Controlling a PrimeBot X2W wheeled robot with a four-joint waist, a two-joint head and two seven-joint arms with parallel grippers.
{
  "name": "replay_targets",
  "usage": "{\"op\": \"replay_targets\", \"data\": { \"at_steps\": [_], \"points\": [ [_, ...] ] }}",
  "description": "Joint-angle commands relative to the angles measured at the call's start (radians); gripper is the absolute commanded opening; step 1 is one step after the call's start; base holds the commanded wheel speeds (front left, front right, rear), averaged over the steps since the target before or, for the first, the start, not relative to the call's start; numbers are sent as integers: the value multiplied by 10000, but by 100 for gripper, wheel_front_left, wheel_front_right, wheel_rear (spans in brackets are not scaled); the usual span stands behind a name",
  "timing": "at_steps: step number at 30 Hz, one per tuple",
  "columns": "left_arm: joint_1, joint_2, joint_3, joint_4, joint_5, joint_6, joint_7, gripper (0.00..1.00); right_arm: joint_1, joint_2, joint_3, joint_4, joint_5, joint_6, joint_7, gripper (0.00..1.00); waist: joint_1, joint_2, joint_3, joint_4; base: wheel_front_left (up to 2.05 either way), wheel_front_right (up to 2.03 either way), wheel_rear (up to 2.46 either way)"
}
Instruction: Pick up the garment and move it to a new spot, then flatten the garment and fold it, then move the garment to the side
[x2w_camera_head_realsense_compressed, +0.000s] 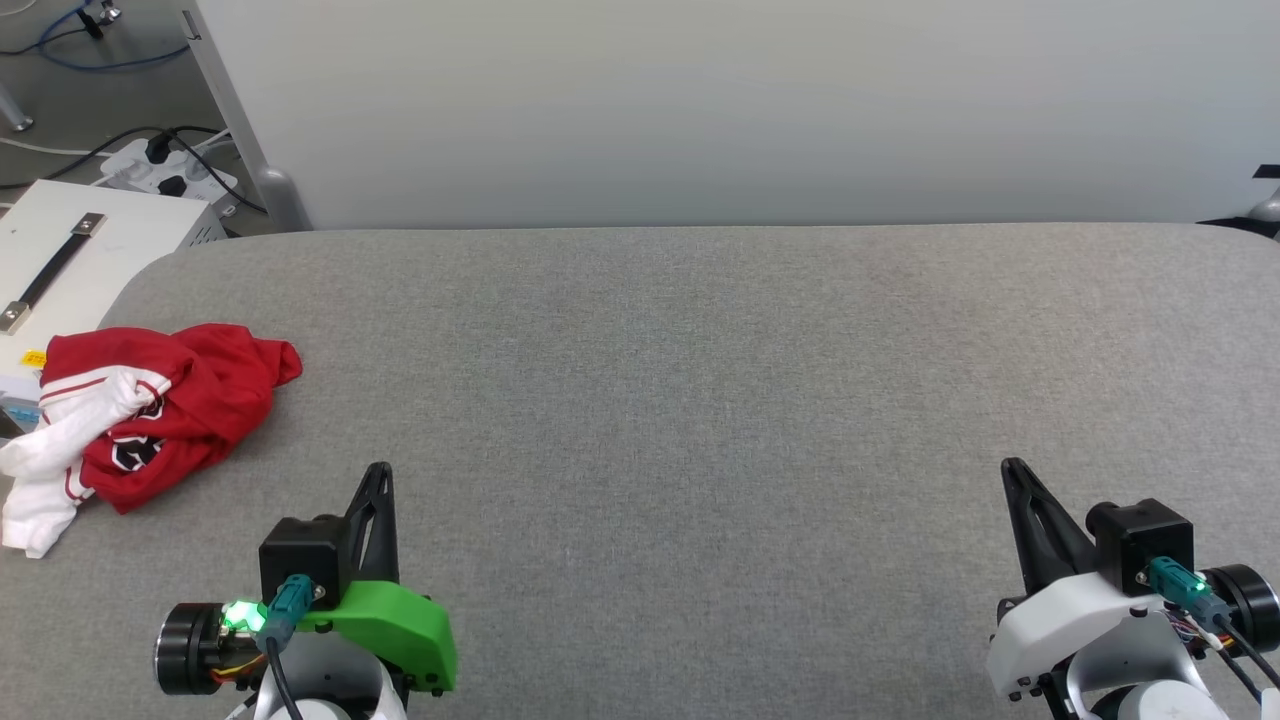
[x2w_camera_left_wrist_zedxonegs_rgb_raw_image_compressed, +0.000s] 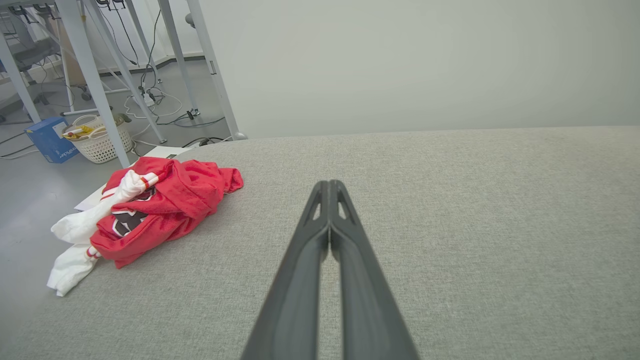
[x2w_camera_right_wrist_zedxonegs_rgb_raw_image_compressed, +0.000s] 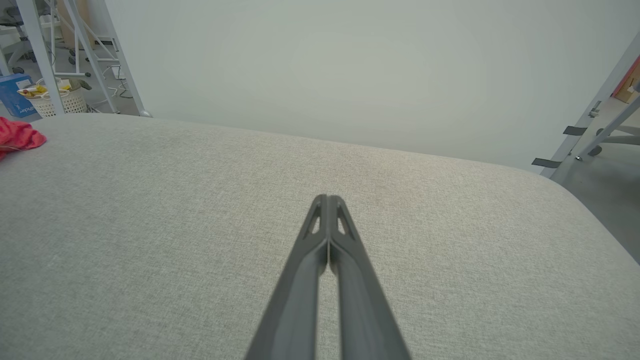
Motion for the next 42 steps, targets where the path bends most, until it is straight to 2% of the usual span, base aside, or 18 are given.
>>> {"op": "replay_targets", "data": {
  "at_steps": [1,9,10,42],
  "points": [
    [-174,-49,5,-22,97,41,-9,0,-165,-3,14,20,-99,-9,30,0,0,0,0,0,0,0,0],
    [-174,-49,5,-22,97,41,-9,0,-165,-3,14,20,-99,-9,30,0,0,0,0,0,0,0,0],
    [4,0,0,0,-2,-2,-1,100,2,0,0,0,6,0,-1,100,0,0,0,0,0,0,0],
    [-40,-10,-257,90,-107,364,-633,100,146,-1,-250,-232,612,-2,-626,100,0,0,13,-8,0,0,0]
  ]
}}
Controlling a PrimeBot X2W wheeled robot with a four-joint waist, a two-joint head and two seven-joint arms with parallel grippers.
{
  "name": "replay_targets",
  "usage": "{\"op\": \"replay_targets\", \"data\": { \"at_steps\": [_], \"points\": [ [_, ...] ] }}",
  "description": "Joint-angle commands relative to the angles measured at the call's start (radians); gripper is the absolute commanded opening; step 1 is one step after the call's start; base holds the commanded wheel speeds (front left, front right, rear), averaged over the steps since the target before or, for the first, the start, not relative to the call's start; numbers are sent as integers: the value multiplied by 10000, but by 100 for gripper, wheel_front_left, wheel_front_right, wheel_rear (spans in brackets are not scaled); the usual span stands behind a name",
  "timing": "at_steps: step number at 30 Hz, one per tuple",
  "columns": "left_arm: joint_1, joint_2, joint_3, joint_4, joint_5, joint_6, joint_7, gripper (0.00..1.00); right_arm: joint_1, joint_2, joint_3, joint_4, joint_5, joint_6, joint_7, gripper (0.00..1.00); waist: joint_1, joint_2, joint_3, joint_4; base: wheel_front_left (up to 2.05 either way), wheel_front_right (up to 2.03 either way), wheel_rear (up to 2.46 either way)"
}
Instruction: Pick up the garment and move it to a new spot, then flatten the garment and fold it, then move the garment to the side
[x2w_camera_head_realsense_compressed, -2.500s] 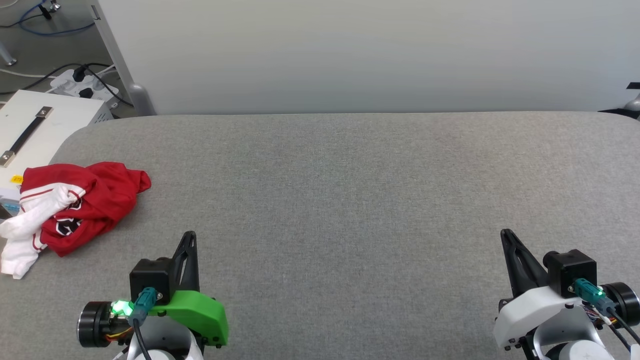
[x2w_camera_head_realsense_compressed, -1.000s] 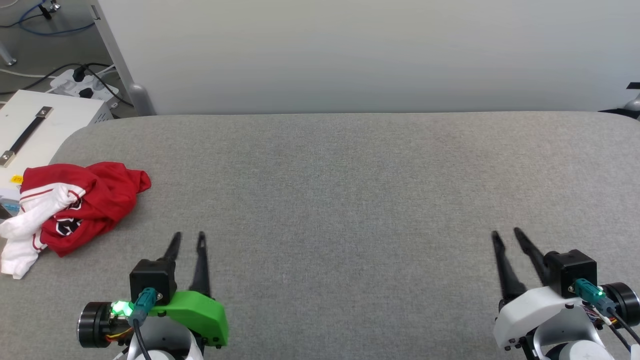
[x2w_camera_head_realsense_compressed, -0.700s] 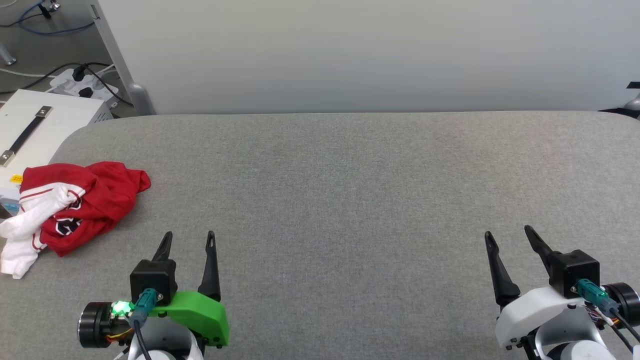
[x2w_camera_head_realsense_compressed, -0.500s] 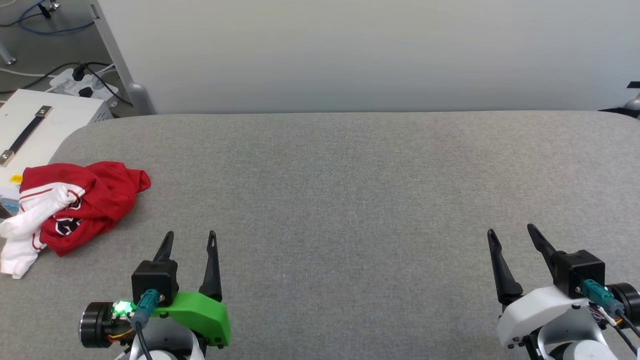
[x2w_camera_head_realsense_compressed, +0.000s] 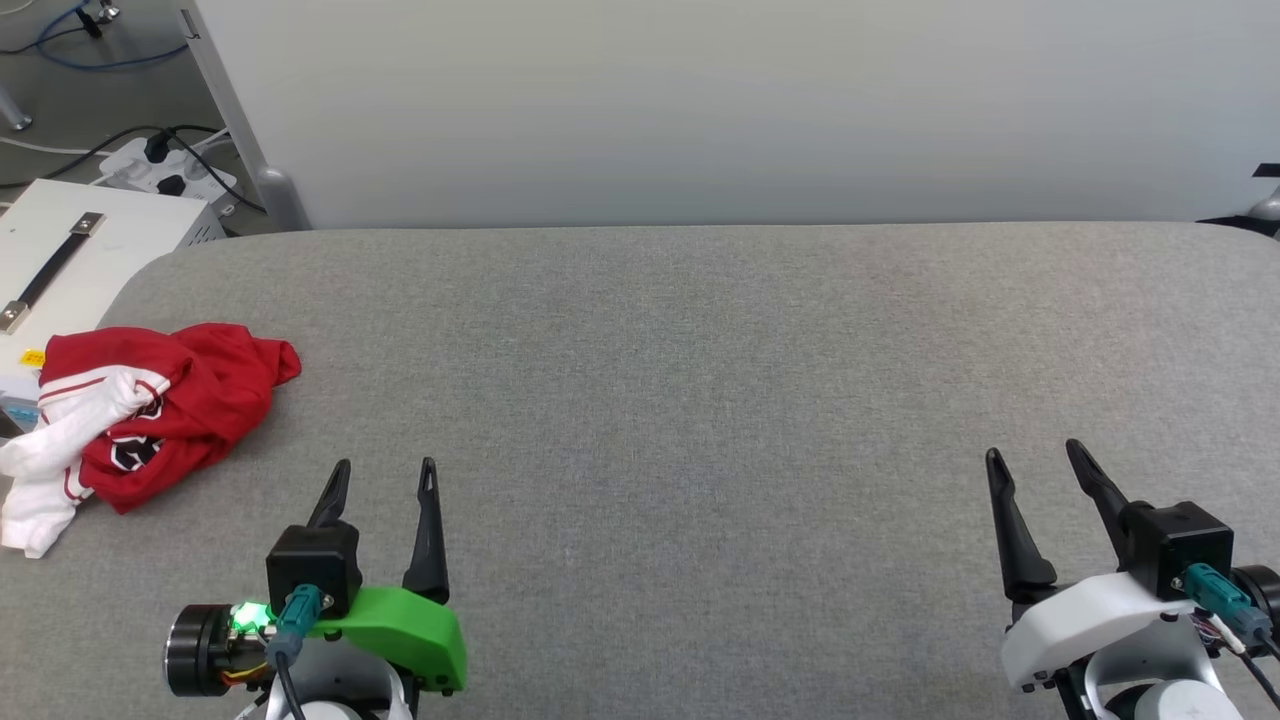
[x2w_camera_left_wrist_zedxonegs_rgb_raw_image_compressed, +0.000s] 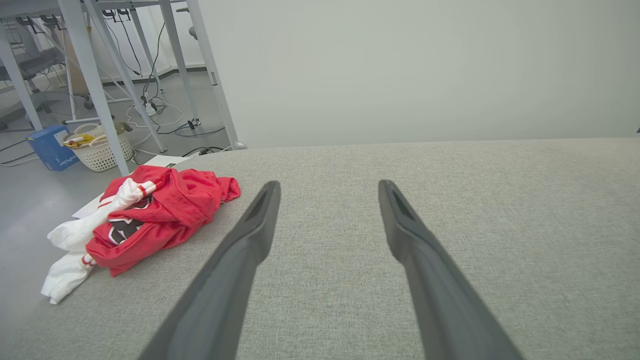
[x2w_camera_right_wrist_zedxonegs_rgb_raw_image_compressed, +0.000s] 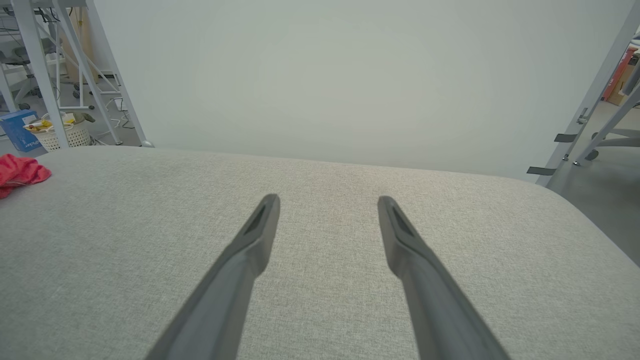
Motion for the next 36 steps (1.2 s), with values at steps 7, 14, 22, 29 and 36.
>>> {"op": "replay_targets", "data": {
  "at_steps": [7,14,22,29,36],
  "points": [
    [-34,-15,-49,28,-74,134,-246,100,163,-3,-74,-153,298,-3,-226,100,0,0,-5,-31,0,0,0],
    [-33,-18,-108,62,-101,177,-388,100,233,-3,-121,-200,447,-3,-366,100,0,0,-1,-8,0,0,0],
    [-19,-21,-200,109,-121,224,-557,100,291,-3,-174,-219,617,-4,-533,100,0,0,-2,37,0,0,0],
    [-12,-24,-257,152,-145,269,-700,100,336,-3,-193,-225,769,-4,-673,100,0,0,-4,55,0,0,0],
    [4,-27,-320,172,-162,328,-847,100,392,-3,-206,-200,868,-5,-818,100,0,0,12,41,0,0,0]
  ]
}}
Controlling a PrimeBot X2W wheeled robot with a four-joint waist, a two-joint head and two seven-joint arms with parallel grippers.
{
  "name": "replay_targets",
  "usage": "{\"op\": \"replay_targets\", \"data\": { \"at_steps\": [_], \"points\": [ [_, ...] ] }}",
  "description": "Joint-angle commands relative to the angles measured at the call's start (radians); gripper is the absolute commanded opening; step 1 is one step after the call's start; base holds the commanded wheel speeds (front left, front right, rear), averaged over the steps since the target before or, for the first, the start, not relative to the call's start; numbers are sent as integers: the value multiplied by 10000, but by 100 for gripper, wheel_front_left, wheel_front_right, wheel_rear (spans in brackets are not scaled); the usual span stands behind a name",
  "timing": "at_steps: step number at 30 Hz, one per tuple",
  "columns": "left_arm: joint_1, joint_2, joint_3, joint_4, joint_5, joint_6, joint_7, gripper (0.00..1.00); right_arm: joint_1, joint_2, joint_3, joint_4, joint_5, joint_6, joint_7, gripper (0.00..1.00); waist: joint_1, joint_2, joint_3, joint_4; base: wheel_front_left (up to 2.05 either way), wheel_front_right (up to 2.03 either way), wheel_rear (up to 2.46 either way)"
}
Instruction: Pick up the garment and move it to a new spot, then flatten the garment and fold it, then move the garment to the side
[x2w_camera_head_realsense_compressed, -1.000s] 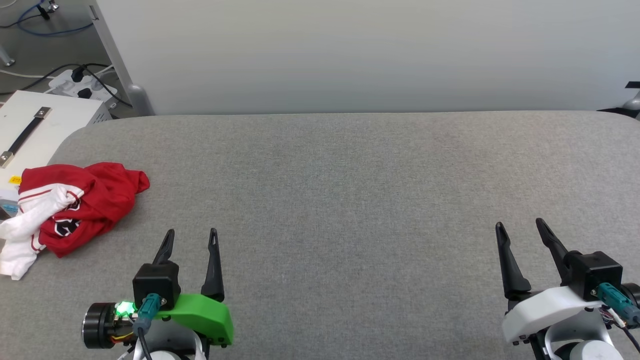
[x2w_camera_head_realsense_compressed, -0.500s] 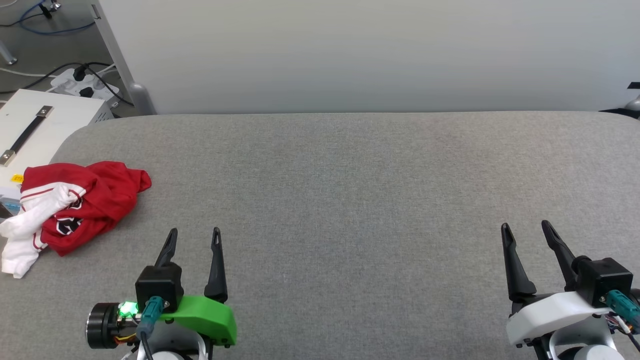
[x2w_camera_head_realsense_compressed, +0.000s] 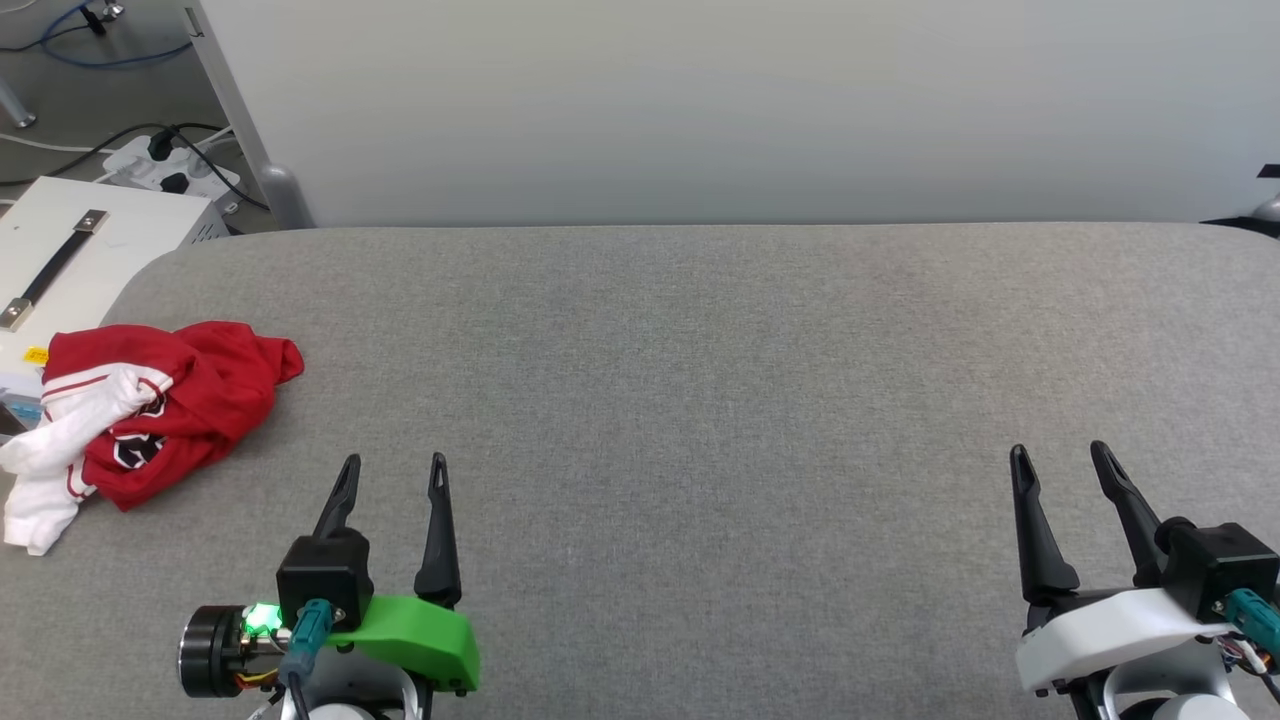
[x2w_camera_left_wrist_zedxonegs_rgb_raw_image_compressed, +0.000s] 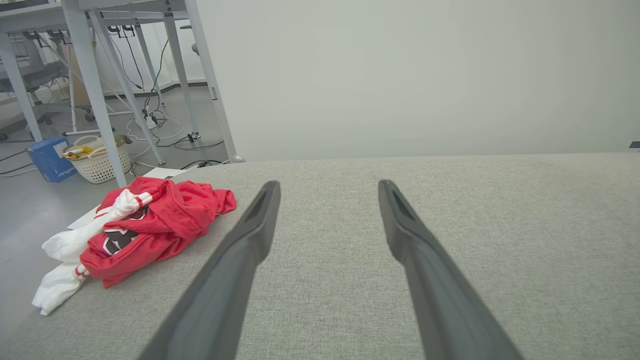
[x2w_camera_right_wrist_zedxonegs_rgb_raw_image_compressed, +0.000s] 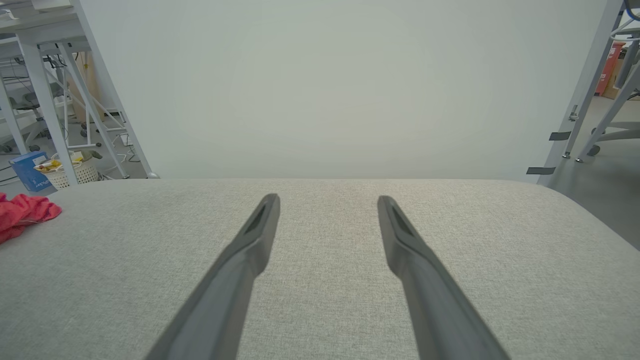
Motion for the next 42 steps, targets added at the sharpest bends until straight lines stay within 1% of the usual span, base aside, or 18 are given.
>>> {"op": "replay_targets", "data": {
  "at_steps": [1,18,42],
  "points": [
    [3,-27,-21,38,-61,81,-118,100,151,-5,-45,-31,79,-5,-123,100,0,-1,5,-3,0,0,0],
    [40,-34,-156,179,-7,247,-472,100,282,-6,-91,72,214,-6,-471,100,0,-1,24,-23,0,0,0],
    [58,-44,-367,401,18,446,-967,100,425,-6,-173,166,27,-8,-960,100,0,-1,107,-92,0,0,0]
  ]
}}
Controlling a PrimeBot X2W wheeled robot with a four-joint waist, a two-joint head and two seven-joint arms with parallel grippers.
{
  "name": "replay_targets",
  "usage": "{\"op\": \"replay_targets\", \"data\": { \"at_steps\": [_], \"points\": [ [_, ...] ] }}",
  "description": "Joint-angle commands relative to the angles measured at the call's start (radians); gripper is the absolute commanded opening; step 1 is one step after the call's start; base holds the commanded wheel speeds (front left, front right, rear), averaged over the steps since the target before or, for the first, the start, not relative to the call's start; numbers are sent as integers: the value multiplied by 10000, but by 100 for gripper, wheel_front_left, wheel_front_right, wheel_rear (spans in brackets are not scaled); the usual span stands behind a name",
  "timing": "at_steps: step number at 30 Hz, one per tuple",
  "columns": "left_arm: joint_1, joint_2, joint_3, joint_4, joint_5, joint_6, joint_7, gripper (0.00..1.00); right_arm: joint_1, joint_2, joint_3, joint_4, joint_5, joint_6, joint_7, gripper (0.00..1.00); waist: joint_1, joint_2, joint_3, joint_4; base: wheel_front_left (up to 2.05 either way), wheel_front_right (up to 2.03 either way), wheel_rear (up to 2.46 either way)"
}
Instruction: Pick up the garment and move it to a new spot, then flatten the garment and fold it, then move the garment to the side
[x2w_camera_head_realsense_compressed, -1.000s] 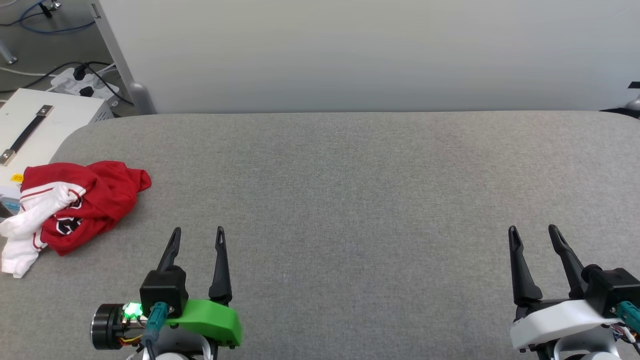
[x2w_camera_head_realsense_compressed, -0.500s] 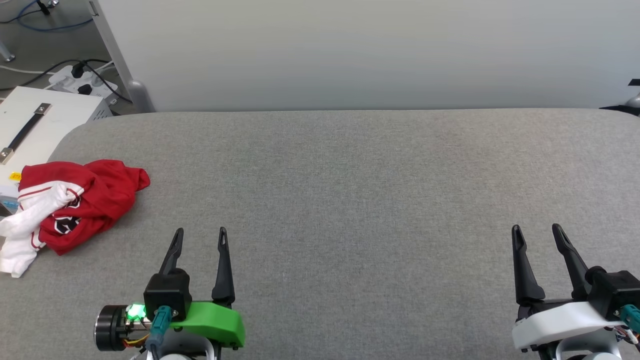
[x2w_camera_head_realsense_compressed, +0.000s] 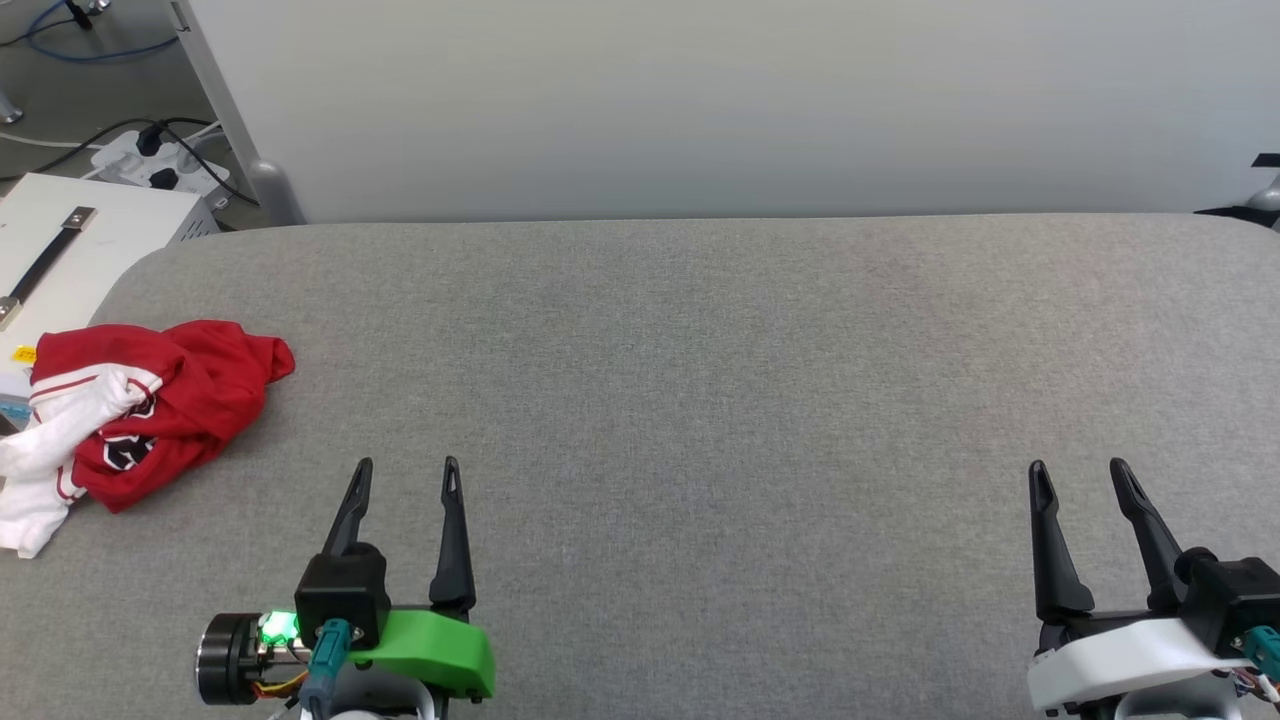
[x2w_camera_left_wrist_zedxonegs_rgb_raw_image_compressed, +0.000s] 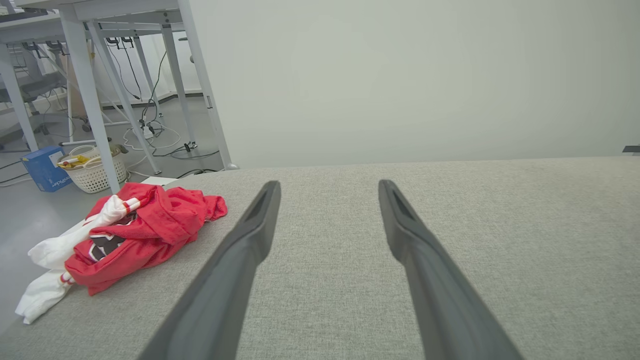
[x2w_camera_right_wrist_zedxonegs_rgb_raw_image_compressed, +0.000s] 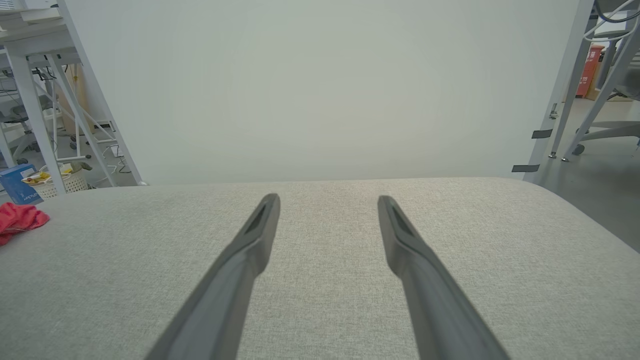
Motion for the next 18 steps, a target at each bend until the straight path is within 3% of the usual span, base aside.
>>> {"op": "replay_targets", "data": {
  "at_steps": [1,18],
  "points": [
    [50,-42,-32,58,49,104,-108,100,100,-6,-7,30,-36,-8,-110,100,0,0,3,2,0,0,0],
    [76,-49,-230,270,-18,204,-457,100,248,-6,-23,85,-20,-9,-453,100,0,0,-14,68,0,0,0]
  ]
}}
